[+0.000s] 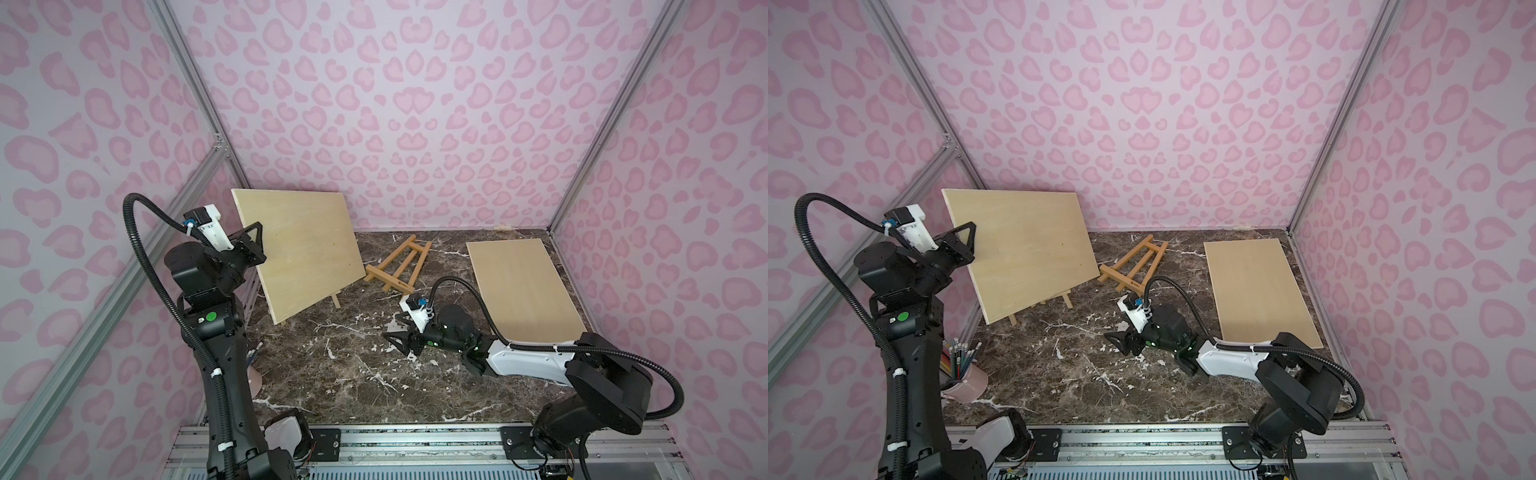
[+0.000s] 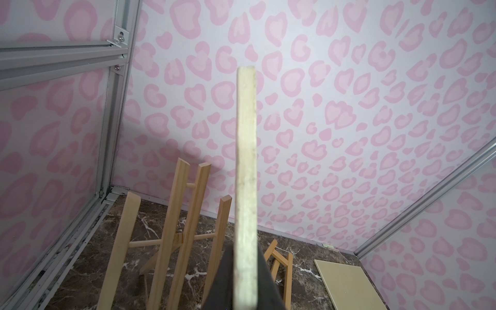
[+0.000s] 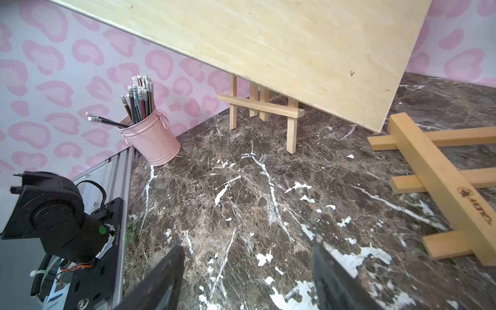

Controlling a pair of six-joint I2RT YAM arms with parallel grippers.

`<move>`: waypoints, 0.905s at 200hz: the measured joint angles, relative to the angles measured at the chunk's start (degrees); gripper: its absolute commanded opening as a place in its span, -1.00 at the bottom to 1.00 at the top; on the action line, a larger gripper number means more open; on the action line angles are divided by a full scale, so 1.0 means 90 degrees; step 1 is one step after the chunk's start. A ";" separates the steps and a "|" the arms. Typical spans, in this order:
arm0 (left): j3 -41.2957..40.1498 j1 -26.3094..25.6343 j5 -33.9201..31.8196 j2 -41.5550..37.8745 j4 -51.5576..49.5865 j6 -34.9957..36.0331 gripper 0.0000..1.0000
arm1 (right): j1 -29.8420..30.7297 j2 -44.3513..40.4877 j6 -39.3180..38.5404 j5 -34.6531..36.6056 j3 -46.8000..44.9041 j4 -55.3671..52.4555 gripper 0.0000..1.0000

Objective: Disassemble the easel
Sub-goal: Pick up the drawing board from the easel, then place the drawing board on the drawing board.

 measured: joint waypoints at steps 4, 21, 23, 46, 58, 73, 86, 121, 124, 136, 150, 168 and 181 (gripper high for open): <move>0.0005 -0.0002 -0.0046 0.0000 0.0000 -0.0015 -0.94 | 0.0000 0.0007 -0.0002 0.0017 0.0005 -0.0002 0.51; 0.0036 -0.0005 -0.0204 0.0000 -0.0007 -0.0100 -0.95 | 0.0000 0.0049 -0.0019 0.0085 0.0049 -0.0029 0.47; 0.0041 -0.0005 -0.0231 -0.0002 -0.0010 -0.0112 -0.95 | 0.0000 0.0056 -0.0019 0.0090 0.0056 -0.0034 0.46; 0.0192 -0.0017 -0.0364 -0.0007 -0.0080 -0.0231 -0.95 | -0.0095 0.0185 -0.0019 0.0119 0.0233 -0.0168 0.42; 0.0372 -0.0019 -0.0376 -0.0005 -0.0160 -0.0262 -0.96 | -0.0270 0.0296 0.0005 0.0075 0.0345 -0.0185 0.42; 0.0559 -0.0022 -0.0355 -0.0010 -0.0141 -0.0369 -0.95 | -0.0658 0.0583 0.0155 -0.0095 0.0607 -0.0199 0.47; 0.0685 -0.0022 -0.0306 -0.0029 -0.0100 -0.0481 -0.95 | -0.1027 0.0911 0.0325 -0.0408 0.0996 -0.0248 0.50; 0.0816 -0.0027 -0.0097 -0.0066 -0.0046 -0.0763 -0.95 | -0.2047 0.2300 0.0787 -0.1736 0.3087 -0.0338 0.57; 0.0816 -0.0027 -0.0070 -0.0068 -0.0046 -0.0792 -0.95 | -0.2140 0.2446 0.0828 -0.1853 0.3308 -0.0338 0.62; 0.0816 -0.0029 -0.0005 -0.0080 -0.0049 -0.0911 -0.95 | -0.2487 0.2987 0.1100 -0.2339 0.4114 -0.0330 0.88; 0.0857 -0.0041 0.0097 -0.0092 -0.0051 -0.1073 -0.95 | -0.2810 0.3645 0.1445 -0.2883 0.5042 -0.0172 0.96; 0.0998 -0.0097 0.0168 -0.0097 -0.0049 -0.1253 -0.95 | -0.3087 0.4498 0.2081 -0.3565 0.6368 -0.0056 0.96; 0.1129 -0.0211 0.0219 -0.0121 -0.0049 -0.1316 -0.95 | -0.3157 0.5049 0.2256 -0.3959 0.7407 -0.0238 0.96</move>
